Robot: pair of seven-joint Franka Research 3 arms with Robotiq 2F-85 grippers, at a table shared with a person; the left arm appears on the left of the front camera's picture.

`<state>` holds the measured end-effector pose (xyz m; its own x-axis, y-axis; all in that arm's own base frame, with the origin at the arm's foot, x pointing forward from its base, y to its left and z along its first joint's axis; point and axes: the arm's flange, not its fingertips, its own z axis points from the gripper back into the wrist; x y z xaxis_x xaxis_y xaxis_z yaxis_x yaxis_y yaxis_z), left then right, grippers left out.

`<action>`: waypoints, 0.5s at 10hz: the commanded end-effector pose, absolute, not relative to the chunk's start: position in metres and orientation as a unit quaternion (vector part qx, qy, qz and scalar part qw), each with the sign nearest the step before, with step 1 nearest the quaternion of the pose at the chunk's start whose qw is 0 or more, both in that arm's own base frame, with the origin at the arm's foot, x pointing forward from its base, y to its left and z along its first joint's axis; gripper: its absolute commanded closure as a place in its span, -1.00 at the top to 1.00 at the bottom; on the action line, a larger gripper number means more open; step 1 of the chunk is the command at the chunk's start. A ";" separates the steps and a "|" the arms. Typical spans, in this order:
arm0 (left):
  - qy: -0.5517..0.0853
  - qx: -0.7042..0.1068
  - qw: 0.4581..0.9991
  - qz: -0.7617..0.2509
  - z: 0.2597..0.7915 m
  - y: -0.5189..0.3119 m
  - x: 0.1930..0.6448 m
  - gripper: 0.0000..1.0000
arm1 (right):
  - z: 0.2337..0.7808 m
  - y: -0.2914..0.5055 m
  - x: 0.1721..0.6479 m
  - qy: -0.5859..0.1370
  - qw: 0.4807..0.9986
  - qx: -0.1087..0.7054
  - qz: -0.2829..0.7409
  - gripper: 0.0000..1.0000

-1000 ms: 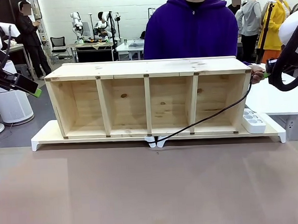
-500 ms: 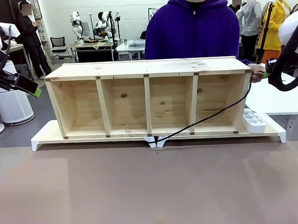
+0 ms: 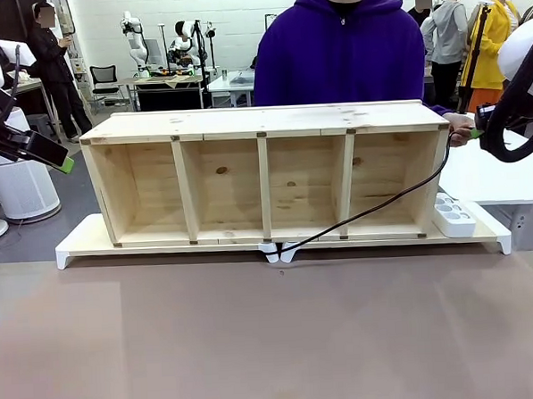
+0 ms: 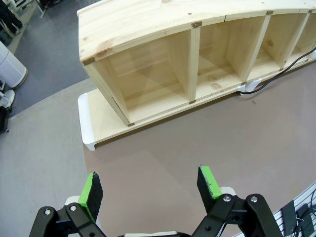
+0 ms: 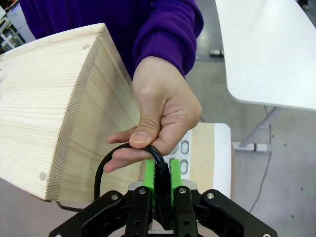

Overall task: Perform cable management.
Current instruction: Release the Power Cable when the human grasps it.

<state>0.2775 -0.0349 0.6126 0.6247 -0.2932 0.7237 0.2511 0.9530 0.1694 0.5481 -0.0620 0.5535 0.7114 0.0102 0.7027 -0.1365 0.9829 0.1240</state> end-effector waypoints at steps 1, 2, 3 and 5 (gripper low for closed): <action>-0.409 0.022 0.901 -0.146 0.613 -0.035 0.278 1.00 | 0.553 -0.064 0.549 -0.379 0.921 0.083 0.037 -0.69; -0.409 0.022 0.901 -0.146 0.613 -0.035 0.278 1.00 | 0.553 -0.064 0.549 -0.379 0.921 0.083 0.037 -0.69; -0.409 0.022 0.901 -0.146 0.613 -0.035 0.278 1.00 | 0.553 -0.064 0.549 -0.379 0.921 0.083 0.037 -0.69; -0.409 0.022 0.901 -0.146 0.613 -0.035 0.278 1.00 | 0.553 -0.064 0.549 -0.379 0.921 0.083 0.037 -0.69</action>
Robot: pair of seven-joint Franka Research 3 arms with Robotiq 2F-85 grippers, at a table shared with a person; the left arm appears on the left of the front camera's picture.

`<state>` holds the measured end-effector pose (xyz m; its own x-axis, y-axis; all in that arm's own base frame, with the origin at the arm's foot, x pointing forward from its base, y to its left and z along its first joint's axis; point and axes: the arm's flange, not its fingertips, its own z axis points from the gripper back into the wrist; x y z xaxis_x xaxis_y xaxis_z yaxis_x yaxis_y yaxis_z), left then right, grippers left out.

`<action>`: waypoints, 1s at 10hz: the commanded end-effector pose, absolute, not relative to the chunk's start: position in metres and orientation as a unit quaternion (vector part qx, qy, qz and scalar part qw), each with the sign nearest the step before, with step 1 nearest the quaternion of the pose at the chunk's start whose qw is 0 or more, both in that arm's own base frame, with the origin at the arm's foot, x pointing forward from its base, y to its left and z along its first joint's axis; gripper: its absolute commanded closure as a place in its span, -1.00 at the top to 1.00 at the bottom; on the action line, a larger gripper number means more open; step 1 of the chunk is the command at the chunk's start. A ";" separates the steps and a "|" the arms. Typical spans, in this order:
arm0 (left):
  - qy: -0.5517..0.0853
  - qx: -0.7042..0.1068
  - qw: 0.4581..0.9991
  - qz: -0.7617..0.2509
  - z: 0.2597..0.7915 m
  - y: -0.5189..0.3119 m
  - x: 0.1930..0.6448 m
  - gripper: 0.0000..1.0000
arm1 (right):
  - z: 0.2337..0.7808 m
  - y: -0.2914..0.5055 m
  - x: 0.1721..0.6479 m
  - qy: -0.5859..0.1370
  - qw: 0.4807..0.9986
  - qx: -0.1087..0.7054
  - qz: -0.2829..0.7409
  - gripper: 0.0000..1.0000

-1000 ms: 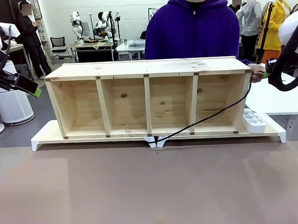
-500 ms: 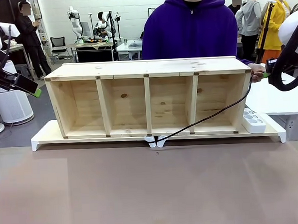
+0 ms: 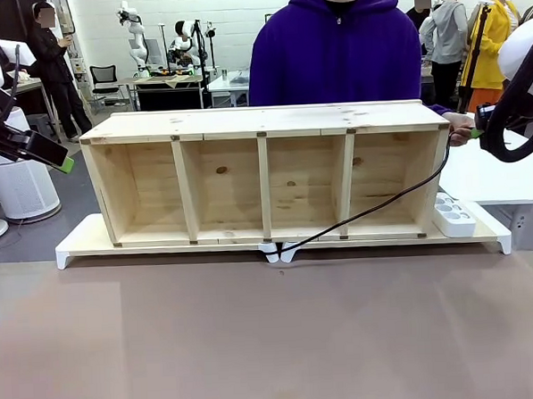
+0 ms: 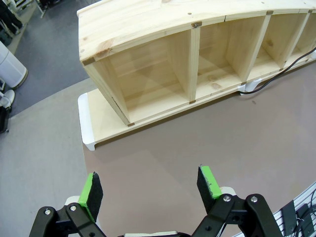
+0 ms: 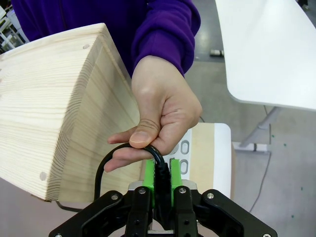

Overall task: Perform cable management.
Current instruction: Release the Power Cable when the human grasps it.

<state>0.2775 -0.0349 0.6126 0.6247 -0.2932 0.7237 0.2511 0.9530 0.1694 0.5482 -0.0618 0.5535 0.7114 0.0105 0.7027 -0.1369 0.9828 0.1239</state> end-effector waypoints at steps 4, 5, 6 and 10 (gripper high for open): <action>-0.409 0.022 0.901 -0.146 0.613 -0.035 0.278 1.00 | 0.565 -0.061 0.549 -0.379 0.921 0.072 0.045 0.10; -0.409 0.022 0.901 -0.146 0.613 -0.035 0.278 1.00 | 0.565 -0.061 0.549 -0.378 0.922 0.071 0.047 -0.21; -0.409 0.022 0.901 -0.146 0.613 -0.035 0.278 1.00 | 0.564 -0.061 0.548 -0.377 0.922 0.071 0.050 0.50; -0.409 0.022 0.901 -0.146 0.613 -0.035 0.278 1.00 | 0.560 -0.060 0.547 -0.393 0.914 0.072 0.065 1.00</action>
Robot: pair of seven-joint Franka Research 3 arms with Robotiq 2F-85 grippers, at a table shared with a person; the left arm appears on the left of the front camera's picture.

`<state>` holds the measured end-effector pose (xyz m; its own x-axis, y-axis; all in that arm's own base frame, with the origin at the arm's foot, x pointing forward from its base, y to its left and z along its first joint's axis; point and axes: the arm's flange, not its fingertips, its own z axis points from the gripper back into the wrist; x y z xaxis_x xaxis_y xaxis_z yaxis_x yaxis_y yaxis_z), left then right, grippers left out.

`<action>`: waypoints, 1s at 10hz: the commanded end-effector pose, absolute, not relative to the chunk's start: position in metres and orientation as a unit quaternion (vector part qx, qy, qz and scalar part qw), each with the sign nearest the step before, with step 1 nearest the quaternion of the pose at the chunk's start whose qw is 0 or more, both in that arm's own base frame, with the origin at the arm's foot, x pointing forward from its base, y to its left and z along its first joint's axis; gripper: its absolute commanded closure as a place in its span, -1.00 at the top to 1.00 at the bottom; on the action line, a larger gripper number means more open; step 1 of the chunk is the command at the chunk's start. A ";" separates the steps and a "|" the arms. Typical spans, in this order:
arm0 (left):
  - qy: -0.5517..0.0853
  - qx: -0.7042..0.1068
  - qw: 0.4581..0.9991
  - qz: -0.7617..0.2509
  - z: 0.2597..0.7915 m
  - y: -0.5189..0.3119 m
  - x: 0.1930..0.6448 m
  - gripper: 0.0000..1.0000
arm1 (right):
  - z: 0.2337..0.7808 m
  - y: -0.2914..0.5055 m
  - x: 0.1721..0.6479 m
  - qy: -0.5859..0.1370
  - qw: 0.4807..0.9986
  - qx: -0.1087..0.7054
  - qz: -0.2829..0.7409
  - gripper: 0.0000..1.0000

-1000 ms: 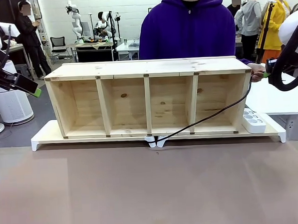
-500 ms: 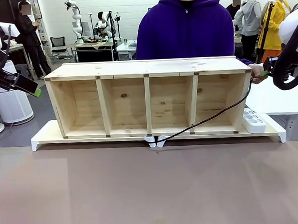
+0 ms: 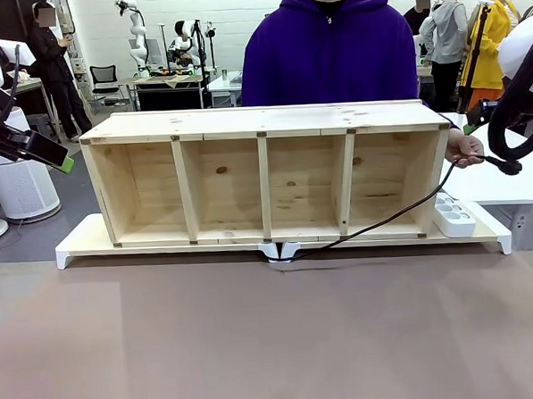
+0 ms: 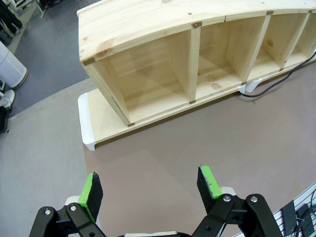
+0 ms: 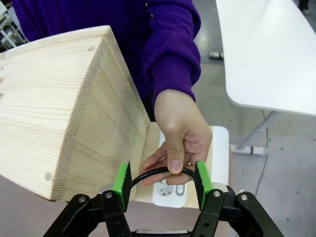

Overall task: Perform cable management.
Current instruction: Release the Power Cable when the human grasps it.

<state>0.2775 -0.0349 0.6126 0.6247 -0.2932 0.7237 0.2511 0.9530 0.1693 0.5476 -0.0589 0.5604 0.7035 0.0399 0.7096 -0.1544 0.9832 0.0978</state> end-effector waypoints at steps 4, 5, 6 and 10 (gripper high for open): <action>-0.409 0.022 0.901 -0.146 0.613 -0.035 0.278 1.00 | 0.560 -0.060 0.548 -0.380 0.921 0.076 0.050 1.00; -0.409 0.022 0.901 -0.146 0.613 -0.035 0.278 1.00 | 0.560 -0.060 0.548 -0.380 0.921 0.076 0.050 1.00; -0.409 0.022 0.901 -0.146 0.613 -0.035 0.278 1.00 | 0.560 -0.060 0.548 -0.380 0.921 0.076 0.050 1.00; -0.409 0.022 0.901 -0.146 0.613 -0.035 0.278 1.00 | 0.560 -0.060 0.548 -0.380 0.921 0.076 0.050 1.00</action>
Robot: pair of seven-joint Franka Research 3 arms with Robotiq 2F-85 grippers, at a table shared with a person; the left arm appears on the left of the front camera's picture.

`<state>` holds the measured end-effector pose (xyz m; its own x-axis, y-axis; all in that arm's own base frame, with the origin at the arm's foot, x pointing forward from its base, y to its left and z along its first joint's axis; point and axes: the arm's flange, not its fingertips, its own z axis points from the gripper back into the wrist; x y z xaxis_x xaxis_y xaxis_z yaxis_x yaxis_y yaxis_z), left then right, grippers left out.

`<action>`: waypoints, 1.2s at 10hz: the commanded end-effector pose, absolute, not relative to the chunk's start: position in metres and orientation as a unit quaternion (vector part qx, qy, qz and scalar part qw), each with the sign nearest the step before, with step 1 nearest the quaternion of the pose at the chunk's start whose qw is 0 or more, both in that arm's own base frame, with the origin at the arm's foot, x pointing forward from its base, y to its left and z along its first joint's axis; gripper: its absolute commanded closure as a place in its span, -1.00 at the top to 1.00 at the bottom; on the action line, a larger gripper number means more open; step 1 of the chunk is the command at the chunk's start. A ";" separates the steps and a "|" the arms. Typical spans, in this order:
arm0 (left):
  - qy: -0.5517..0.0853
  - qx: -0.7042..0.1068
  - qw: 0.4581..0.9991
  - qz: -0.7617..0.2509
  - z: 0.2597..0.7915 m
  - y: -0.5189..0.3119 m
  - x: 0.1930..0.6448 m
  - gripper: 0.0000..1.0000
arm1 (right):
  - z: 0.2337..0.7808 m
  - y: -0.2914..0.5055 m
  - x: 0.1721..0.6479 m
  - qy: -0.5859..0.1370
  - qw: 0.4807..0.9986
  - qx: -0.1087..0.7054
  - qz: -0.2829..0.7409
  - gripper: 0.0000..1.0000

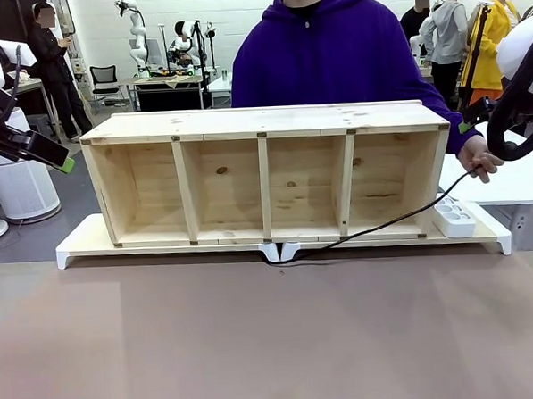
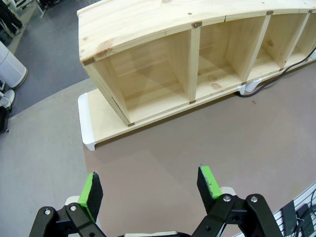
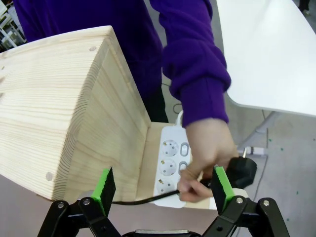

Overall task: Perform cable management.
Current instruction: Release the Power Cable when the human grasps it.

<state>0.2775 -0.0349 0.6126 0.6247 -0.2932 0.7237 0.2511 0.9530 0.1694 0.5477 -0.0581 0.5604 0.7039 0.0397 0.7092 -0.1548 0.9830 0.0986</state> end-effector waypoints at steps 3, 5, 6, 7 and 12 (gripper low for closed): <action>-0.409 0.022 0.901 -0.146 0.613 -0.035 0.278 1.00 | 0.560 -0.060 0.548 -0.380 0.921 0.076 0.050 1.00; -0.409 0.022 0.901 -0.146 0.613 -0.035 0.278 1.00 | 0.560 -0.060 0.548 -0.380 0.921 0.076 0.050 1.00; -0.409 0.022 0.901 -0.146 0.613 -0.035 0.278 1.00 | 0.560 -0.060 0.548 -0.380 0.921 0.076 0.050 1.00; -0.409 0.022 0.901 -0.146 0.613 -0.035 0.278 1.00 | 0.560 -0.060 0.548 -0.380 0.921 0.076 0.050 1.00; -0.409 0.022 0.901 -0.146 0.613 -0.035 0.278 1.00 | 0.560 -0.060 0.548 -0.380 0.921 0.076 0.050 1.00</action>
